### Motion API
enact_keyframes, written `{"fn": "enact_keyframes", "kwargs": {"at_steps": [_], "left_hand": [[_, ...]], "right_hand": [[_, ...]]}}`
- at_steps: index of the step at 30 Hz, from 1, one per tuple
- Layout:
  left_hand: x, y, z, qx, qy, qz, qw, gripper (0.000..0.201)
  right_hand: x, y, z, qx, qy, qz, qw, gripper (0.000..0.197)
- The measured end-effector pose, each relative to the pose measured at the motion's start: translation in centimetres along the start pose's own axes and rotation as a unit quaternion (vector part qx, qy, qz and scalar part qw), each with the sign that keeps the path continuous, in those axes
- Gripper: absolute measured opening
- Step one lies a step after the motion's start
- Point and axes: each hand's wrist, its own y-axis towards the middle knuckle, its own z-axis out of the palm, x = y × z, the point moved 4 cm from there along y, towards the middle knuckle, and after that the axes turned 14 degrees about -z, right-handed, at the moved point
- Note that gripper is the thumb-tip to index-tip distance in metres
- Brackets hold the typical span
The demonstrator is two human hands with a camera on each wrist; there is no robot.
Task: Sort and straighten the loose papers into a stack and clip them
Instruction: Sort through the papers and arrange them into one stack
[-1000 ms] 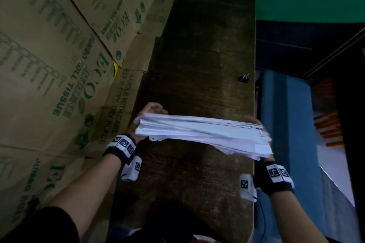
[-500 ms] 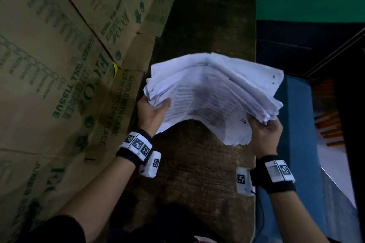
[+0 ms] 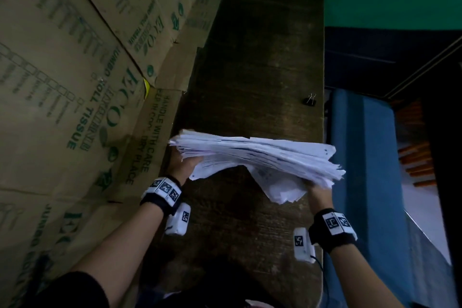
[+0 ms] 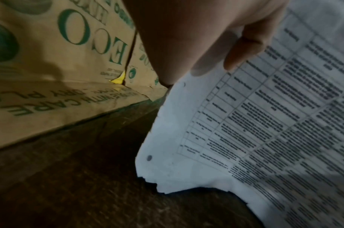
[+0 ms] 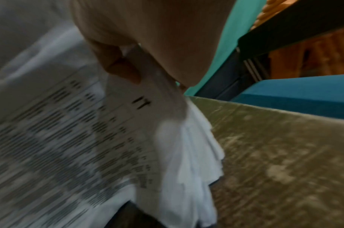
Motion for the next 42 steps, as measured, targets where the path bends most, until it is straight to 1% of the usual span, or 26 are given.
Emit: {"fn": "enact_keyframes", "kwargs": {"at_steps": [2, 3, 4, 5, 6, 7, 8, 9, 10, 11, 13, 15, 18, 19, 21, 23, 26, 28, 30, 32, 34, 36, 38, 40, 41, 42], "left_hand": [[0.3, 0.5, 0.2, 0.004, -0.011, -0.008, 1.000, 0.039], [0.4, 0.6, -0.1, -0.008, -0.019, -0.001, 1.000, 0.034], [0.1, 0.8, -0.6, -0.020, -0.035, -0.002, 0.999, 0.023], [0.3, 1.3, -1.0, -0.010, -0.096, 0.008, 0.995, 0.011], [0.4, 1.5, -1.4, 0.007, -0.110, 0.035, 0.993, 0.020], [0.9, 1.7, -1.6, 0.040, -0.130, 0.036, 0.990, 0.028], [0.7, 1.1, -1.6, 0.050, -0.128, 0.018, 0.990, 0.040], [0.6, 0.5, -1.3, 0.040, -0.072, 0.036, 0.996, 0.045], [0.6, 0.3, -1.0, 0.037, -0.053, 0.021, 0.998, 0.045], [0.9, 0.4, -1.0, 0.029, -0.083, 0.016, 0.996, 0.044], [0.4, 0.6, -1.5, 0.012, -0.153, 0.008, 0.988, 0.046], [-0.2, 0.8, -2.1, 0.010, -0.181, -0.004, 0.983, 0.044], [0.6, 0.9, -2.2, 0.065, -0.168, -0.027, 0.983, 0.043], [1.4, 0.8, -2.0, 0.087, -0.145, -0.040, 0.985, 0.049], [2.7, 0.5, -1.8, 0.110, -0.073, -0.045, 0.990, 0.075], [2.9, -0.2, -1.7, 0.109, -0.006, -0.027, 0.994, 0.097], [0.9, -1.4, -0.2, 0.136, 0.032, 0.039, 0.989, 0.107], [-0.6, -2.0, 1.8, 0.192, 0.065, 0.054, 0.978, 0.106], [-1.7, -2.7, 3.9, 0.250, 0.071, 0.039, 0.965, 0.099], [-1.8, -3.3, 5.2, 0.269, 0.046, 0.016, 0.962, 0.072], [-1.5, -3.4, 5.3, 0.239, 0.012, -0.011, 0.971, 0.051], [-0.9, -3.4, 5.1, 0.211, -0.006, -0.035, 0.977, 0.045], [0.1, -2.8, 4.8, 0.194, 0.002, -0.061, 0.979, 0.046], [1.0, -2.4, 4.1, 0.179, 0.014, -0.084, 0.980, 0.053], [1.3, -2.0, 3.9, 0.173, 0.020, -0.096, 0.980, 0.058], [1.6, -1.8, 3.4, 0.167, 0.023, -0.107, 0.980, 0.062]], "right_hand": [[0.1, 0.2, 0.3, -0.043, 0.008, 0.029, 0.999, 0.027], [0.9, 0.5, 0.3, -0.056, 0.042, 0.021, 0.997, 0.023], [1.7, 1.1, 0.1, -0.043, 0.050, 0.001, 0.998, 0.022], [2.2, 1.4, -0.3, -0.027, 0.045, -0.019, 0.998, 0.025], [2.6, 1.5, -0.5, 0.003, 0.036, -0.033, 0.999, 0.025], [2.4, 1.7, -0.6, 0.033, 0.031, -0.040, 0.998, 0.024], [2.0, 1.7, -0.6, 0.048, 0.023, -0.048, 0.997, 0.027], [1.7, 1.9, -0.7, 0.054, 0.006, -0.056, 0.997, 0.033], [1.7, 2.1, -0.7, 0.053, 0.004, -0.057, 0.997, 0.037], [1.9, 2.3, -0.6, 0.049, 0.017, -0.054, 0.997, 0.034], [3.4, 2.9, -0.7, 0.046, 0.036, -0.057, 0.997, 0.016], [5.2, 3.9, -0.9, 0.051, 0.058, -0.067, 0.995, 0.009], [9.1, 6.0, -0.9, 0.085, 0.067, -0.105, 0.989, 0.010], [10.4, 6.8, -0.8, 0.107, 0.064, -0.114, 0.986, 0.017], [12.5, 8.0, -0.4, 0.159, 0.056, -0.115, 0.979, 0.029], [14.2, 8.8, 0.3, 0.215, 0.032, -0.105, 0.970, 0.031], [15.3, 9.1, 2.5, 0.317, -0.041, -0.097, 0.943, 0.030], [15.4, 8.9, 4.4, 0.377, -0.089, -0.096, 0.917, 0.038], [15.2, 8.5, 5.9, 0.418, -0.131, -0.103, 0.893, 0.038], [14.8, 8.1, 6.9, 0.442, -0.161, -0.109, 0.876, 0.038], [14.4, 7.7, 7.2, 0.441, -0.197, -0.129, 0.866, 0.032], [13.7, 7.5, 6.7, 0.427, -0.219, -0.141, 0.866, 0.026], [11.8, 7.4, 5.0, 0.422, -0.290, -0.119, 0.851, 0.036], [9.5, 7.2, 2.2, 0.414, -0.411, -0.068, 0.809, 0.051], [8.1, 7.4, 0.6, 0.402, -0.435, -0.031, 0.805, 0.053], [7.1, 7.2, -0.9, 0.386, -0.426, -0.003, 0.818, 0.048]]}}
